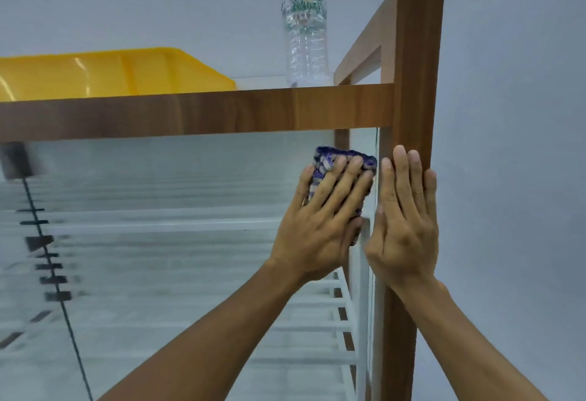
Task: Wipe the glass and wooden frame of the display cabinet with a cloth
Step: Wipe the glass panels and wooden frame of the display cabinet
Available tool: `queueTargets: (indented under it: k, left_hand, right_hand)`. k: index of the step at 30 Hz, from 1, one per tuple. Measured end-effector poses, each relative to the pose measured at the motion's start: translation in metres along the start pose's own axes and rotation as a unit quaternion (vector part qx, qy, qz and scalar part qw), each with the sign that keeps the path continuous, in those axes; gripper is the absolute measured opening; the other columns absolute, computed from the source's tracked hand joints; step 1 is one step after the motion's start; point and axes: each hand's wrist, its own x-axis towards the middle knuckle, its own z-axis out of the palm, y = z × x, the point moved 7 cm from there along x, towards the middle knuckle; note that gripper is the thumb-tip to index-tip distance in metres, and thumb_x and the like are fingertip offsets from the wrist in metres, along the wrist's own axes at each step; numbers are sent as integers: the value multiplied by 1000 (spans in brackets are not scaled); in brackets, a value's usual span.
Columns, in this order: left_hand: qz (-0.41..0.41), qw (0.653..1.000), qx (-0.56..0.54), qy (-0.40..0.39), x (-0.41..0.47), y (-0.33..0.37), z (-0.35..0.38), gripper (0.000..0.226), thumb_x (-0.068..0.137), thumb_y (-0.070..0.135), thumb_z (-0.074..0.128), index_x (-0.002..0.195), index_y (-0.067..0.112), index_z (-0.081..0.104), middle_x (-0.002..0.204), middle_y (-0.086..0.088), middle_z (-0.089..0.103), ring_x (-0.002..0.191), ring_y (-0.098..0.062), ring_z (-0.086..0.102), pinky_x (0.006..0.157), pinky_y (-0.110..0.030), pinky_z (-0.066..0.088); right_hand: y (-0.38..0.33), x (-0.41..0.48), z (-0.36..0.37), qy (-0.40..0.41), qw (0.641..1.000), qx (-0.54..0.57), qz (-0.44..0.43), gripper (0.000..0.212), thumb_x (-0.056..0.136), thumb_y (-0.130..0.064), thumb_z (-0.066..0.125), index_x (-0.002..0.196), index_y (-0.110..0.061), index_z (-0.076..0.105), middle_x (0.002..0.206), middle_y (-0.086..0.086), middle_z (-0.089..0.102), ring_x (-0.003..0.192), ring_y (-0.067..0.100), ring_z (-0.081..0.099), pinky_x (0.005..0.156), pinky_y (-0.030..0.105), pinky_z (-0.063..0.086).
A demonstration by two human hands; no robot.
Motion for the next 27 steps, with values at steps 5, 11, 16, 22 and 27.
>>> queueTargets:
  k: [5, 11, 16, 22, 27]
  left_hand:
    - [-51, 999, 15, 3, -38, -54, -21, 58, 109, 37, 30, 161, 11, 25, 169, -12, 21, 159, -29, 15, 129, -55, 9]
    - [-92, 995, 20, 13, -82, -126, -44, 58, 110, 36, 28, 161, 10, 23, 169, -14, 21, 160, -30, 11, 128, -56, 9]
    - [-108, 994, 27, 18, -122, -193, -67, 58, 108, 34, 30, 160, 10, 22, 168, -14, 21, 159, -30, 13, 127, -58, 12]
    - [-149, 988, 34, 20, -185, -291, -102, 60, 108, 34, 29, 160, 7, 19, 168, -15, 19, 158, -35, 16, 127, -60, 13]
    - [-176, 982, 39, 55, -228, -364, -127, 60, 107, 32, 33, 158, 3, 23, 167, -19, 23, 157, -36, 18, 125, -63, 15]
  right_hand:
    - [-50, -8, 31, -32, 998, -41, 43, 59, 100, -15, 45, 155, -2, 33, 166, 19, 23, 156, 36, 10, 125, 60, 0]
    - [-133, -5, 83, -80, 996, 18, -19, 57, 102, -15, 38, 156, -2, 30, 166, 18, 20, 156, 35, 12, 126, 59, 5]
    - [-212, 2, 124, -84, 995, 35, -50, 56, 103, -17, 31, 156, 0, 30, 165, 20, 22, 156, 36, 15, 126, 60, 5]
    - [-325, 14, 172, -91, 990, 65, -85, 56, 103, -18, 32, 156, 1, 29, 165, 20, 23, 155, 35, 19, 126, 60, 3]
    - [-384, 19, 200, -92, 990, 60, -91, 63, 95, -12, 41, 156, -5, 32, 167, 20, 18, 156, 36, 14, 124, 62, -5]
